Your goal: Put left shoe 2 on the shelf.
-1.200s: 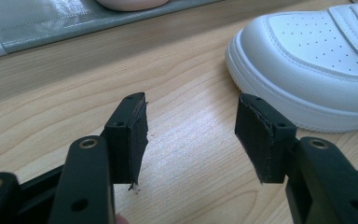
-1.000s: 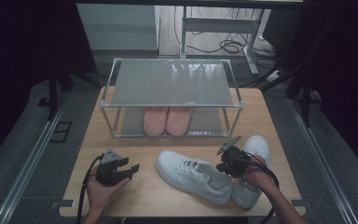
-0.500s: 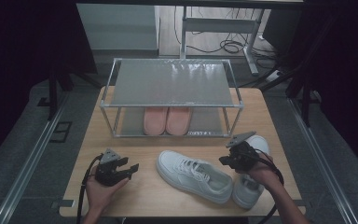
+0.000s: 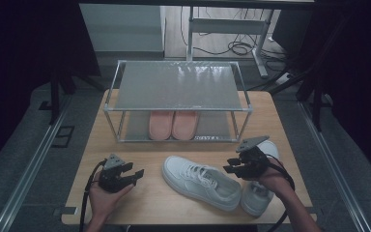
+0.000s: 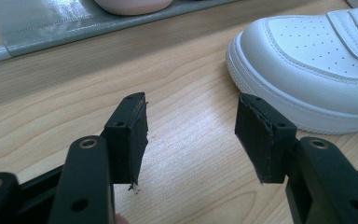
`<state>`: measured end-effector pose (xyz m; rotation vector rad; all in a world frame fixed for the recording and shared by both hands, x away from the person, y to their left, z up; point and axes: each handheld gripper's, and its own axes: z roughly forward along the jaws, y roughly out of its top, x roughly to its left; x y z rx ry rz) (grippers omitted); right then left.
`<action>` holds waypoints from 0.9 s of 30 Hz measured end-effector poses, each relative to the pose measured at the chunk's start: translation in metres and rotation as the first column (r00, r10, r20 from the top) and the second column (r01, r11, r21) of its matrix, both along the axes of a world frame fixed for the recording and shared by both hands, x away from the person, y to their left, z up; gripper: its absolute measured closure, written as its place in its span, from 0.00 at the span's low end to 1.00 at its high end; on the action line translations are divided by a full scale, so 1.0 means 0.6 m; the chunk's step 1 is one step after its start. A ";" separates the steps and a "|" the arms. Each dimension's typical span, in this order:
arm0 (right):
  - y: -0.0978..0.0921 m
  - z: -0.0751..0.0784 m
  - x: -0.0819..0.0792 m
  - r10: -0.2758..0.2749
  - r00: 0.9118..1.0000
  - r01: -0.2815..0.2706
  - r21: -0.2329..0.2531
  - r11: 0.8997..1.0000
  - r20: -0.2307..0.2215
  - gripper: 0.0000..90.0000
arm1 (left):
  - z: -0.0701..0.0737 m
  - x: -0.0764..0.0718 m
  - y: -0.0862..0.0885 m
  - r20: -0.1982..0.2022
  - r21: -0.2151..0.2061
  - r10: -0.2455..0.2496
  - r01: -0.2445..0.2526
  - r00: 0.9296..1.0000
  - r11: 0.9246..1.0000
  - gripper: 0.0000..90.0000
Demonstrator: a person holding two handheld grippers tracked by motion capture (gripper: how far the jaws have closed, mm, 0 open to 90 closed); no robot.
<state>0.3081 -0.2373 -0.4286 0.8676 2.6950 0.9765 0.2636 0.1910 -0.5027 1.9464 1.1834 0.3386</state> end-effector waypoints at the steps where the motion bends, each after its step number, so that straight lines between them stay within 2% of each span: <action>1: 0.003 -0.001 0.000 0.001 1.000 -0.001 -0.003 1.000 0.003 0.67 | 0.000 0.000 0.000 0.000 0.000 0.000 0.000 1.000 1.000 0.49; 4: 0.014 -0.002 -0.001 0.012 1.000 -0.012 -0.009 1.000 0.010 0.63 | 0.000 -0.001 0.000 0.002 -0.001 0.001 -0.001 1.000 1.000 0.49; 9: 0.027 -0.007 -0.001 0.034 0.999 -0.034 -0.027 0.999 -0.003 0.59 | 0.002 -0.001 0.000 0.005 -0.002 -0.001 0.001 1.000 1.000 0.49; 12: 0.026 -0.005 0.002 0.027 1.000 -0.027 -0.015 1.000 -0.007 0.59 | 0.000 -0.001 0.000 0.002 -0.002 -0.002 0.002 1.000 1.000 0.49; 18: 0.033 -0.002 -0.002 0.054 0.998 -0.054 -0.007 0.999 -0.017 0.58 | 0.002 -0.001 0.001 0.006 -0.002 -0.002 0.002 1.000 1.000 0.49; 27: 0.065 -0.023 0.007 0.074 0.997 -0.076 -0.066 0.995 -0.040 0.58 | 0.000 0.000 0.000 0.001 -0.003 -0.003 0.003 1.000 1.000 0.49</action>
